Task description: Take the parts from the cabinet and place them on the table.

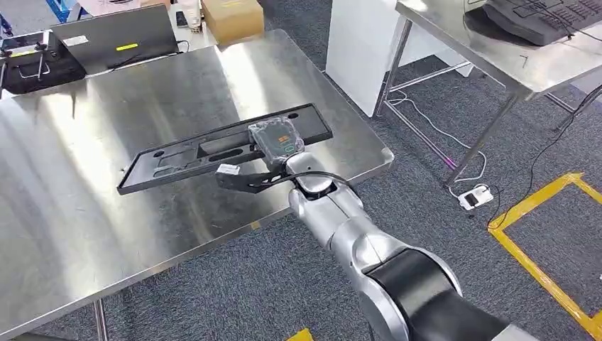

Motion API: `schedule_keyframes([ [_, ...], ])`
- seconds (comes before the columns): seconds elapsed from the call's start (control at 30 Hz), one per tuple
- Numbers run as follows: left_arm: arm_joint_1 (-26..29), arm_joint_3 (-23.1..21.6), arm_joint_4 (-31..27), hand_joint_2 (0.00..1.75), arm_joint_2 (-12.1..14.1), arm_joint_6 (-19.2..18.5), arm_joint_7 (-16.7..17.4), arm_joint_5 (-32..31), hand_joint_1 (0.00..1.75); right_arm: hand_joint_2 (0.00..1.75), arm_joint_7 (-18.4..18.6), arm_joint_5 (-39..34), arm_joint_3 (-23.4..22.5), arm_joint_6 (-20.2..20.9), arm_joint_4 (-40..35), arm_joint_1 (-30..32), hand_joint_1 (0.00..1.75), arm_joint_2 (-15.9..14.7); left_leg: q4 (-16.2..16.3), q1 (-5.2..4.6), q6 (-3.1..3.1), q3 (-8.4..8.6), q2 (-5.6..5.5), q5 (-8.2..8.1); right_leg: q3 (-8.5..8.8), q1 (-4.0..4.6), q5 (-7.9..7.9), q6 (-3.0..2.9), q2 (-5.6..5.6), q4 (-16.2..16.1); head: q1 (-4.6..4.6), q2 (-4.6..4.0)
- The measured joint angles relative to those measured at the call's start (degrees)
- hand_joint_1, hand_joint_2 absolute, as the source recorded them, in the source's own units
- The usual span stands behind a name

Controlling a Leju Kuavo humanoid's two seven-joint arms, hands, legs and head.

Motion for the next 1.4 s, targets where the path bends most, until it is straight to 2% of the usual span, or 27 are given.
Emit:
schedule_keyframes([
  [0.57, 0.81, 1.53, -1.79, 1.75, -0.52, -0.98, -0.09, -0.81, 0.00, 1.75, 0.09, -0.02, 0.22, 0.24, 0.07, 0.22, 1.75, 0.35, 0.00, -0.01, 0.00, 0.00, 0.00, 0.00, 0.02, 0.00, 0.00, 0.00, 0.00, 0.00, 0.00, 0.00],
  [0.7, 0.80, 2.19, -2.01, 1.75, -0.55, -1.97, -0.18, -2.69, 0.00, 1.75, 0.31, -0.22, 0.31, 0.33, 0.07, 0.26, 1.75, 0.37, 0.13, -0.14, 0.13, -0.02, -0.01, -0.16, 0.03, -0.35, 0.01, 0.03, 0.00, -0.06, -0.02, 0.00],
  [0.87, 0.44, 3.83, -2.29, 1.75, -0.55, -2.95, -0.66, -6.14, 0.00, 1.75, 0.96, -0.94, 0.63, 0.28, 0.07, 0.54, 1.75, 0.20, 0.63, -0.18, 0.65, -0.09, -0.01, -0.59, 0.12, -0.72, -0.14, 0.34, 0.00, -0.09, -0.02, 0.00],
  [0.93, 0.15, 4.26, -2.29, 1.75, -0.55, -2.93, -0.79, -6.69, 0.00, 1.75, 1.05, -1.07, 0.68, 0.26, 0.02, 0.56, 1.75, 0.17, 0.53, -0.17, 0.90, -0.06, -0.01, -0.65, 0.28, -0.89, -0.16, 0.74, 0.00, -0.27, -0.02, 0.00],
  [0.97, -0.09, 4.37, -2.29, 1.75, -0.57, -2.95, -0.83, -6.89, 0.00, 1.75, 1.12, -1.07, 0.68, 0.22, -0.13, 0.62, 1.75, 0.15, -0.17, 0.56, 1.36, 0.53, 0.07, -0.31, -0.30, -0.52, -0.50, 1.00, -0.02, 0.30, -0.02, 0.00],
  [1.0, -0.25, 4.41, -2.29, 1.75, -0.59, -2.95, -0.94, -7.15, 0.00, 1.75, 1.14, -1.11, 0.68, 0.20, -0.15, 0.62, 1.75, 0.02, -0.24, 0.42, 1.44, 0.86, 0.20, -0.33, -0.85, -0.62, -1.35, 0.78, -0.09, 2.20, 0.00, 0.00],
  [1.03, -0.47, 4.48, -2.29, 1.75, -0.55, -2.93, -1.03, -7.21, 0.00, 1.75, 1.14, -1.14, 0.70, 0.20, -0.18, 0.60, 1.75, -0.13, -0.20, 0.47, 1.74, 0.96, 0.26, -0.46, -2.80, -0.51, -3.22, 0.16, -0.09, 6.20, 0.09, 0.00],
  [1.1, -0.77, 4.61, -2.27, 1.75, -0.55, -2.93, -1.14, -7.41, 0.00, 1.75, 1.20, -1.20, 0.74, 0.22, -0.15, 0.95, 1.75, -0.57, -0.18, 0.40, 1.95, 1.07, 0.25, -0.63, -8.08, -0.50, -6.84, -0.55, -0.09, 16.13, 0.04, 0.00],
  [1.13, -0.82, 4.66, -2.27, 1.75, -0.55, -2.93, -1.14, -7.54, 0.00, 1.75, 1.25, -1.20, 0.74, 0.22, -0.15, 1.29, 1.75, -0.79, -0.13, 0.36, 1.92, 1.09, 0.18, -0.69, -10.09, -0.41, -7.54, -0.42, -0.07, 19.58, 0.09, 0.00],
  [1.17, -0.79, 4.68, -2.25, 1.75, -0.59, -2.93, -1.14, -7.63, 0.00, 1.75, 1.29, -1.20, 0.74, 0.22, -0.15, 1.61, 1.75, -1.00, -0.10, 0.35, 1.83, 1.20, 0.10, -0.79, -10.36, -0.41, -7.05, -0.16, -0.07, 19.42, 0.04, 0.00],
  [1.2, -0.78, 4.70, -2.23, 1.75, -0.61, -2.93, -1.16, -7.63, 0.00, 1.75, 1.29, -1.20, 0.74, 0.22, -0.15, 1.79, 1.75, -1.12, -0.01, 0.35, 1.66, 1.37, 0.01, -0.96, -8.88, -0.41, -5.38, 0.27, -0.08, 16.22, 0.09, 0.00],
  [1.27, -0.80, 4.83, -2.23, 1.75, -0.63, -2.91, -1.18, -7.58, 0.00, 1.75, 1.25, -1.20, 0.83, 0.24, -0.18, 1.70, 1.75, -1.14, 0.42, 0.38, 1.16, 1.62, -0.02, -1.45, -3.87, -0.43, -1.10, 0.85, -0.12, 5.86, 0.07, 0.00],
  [1.3, -0.78, 4.89, -2.23, 1.75, -0.63, -2.86, -1.22, -7.41, 0.00, 1.75, 1.18, -1.22, 0.85, 0.24, -0.18, 1.65, 1.75, -1.14, 0.57, 0.37, 0.81, 1.64, 0.00, -1.76, -1.88, -0.41, 0.15, 0.51, -0.15, 1.34, 0.11, 0.00],
  [1.33, -0.79, 4.96, -2.21, 1.75, -0.61, -2.86, -1.25, -7.39, 0.00, 1.75, 1.12, -1.22, 0.90, 0.26, -0.20, 1.61, 1.75, -1.07, 0.85, -0.04, 0.32, 1.55, -0.05, -2.11, -1.20, -0.04, 0.33, 0.25, -0.09, 1.26, 0.00, 0.00],
  [1.37, -0.70, 5.16, -2.21, 1.75, -0.61, -2.84, -1.29, -7.32, 0.00, 1.75, 1.09, -1.27, 1.01, 0.28, -0.18, 1.70, 1.75, -1.11, 0.81, 0.10, 0.12, 1.63, -0.01, -2.15, -1.37, -0.18, 0.38, 0.04, -0.09, 1.35, 0.00, 0.00],
  [1.4, -0.65, 5.48, -2.23, 1.75, -0.66, -2.52, -0.88, -7.32, 0.00, 1.75, 0.98, -1.35, 1.14, 0.28, -0.18, 1.79, 1.75, -1.09, 1.02, 0.28, 0.20, 1.65, -0.02, -2.25, -1.25, -0.31, 0.56, 0.05, -0.07, 1.23, 0.00, 0.00],
])
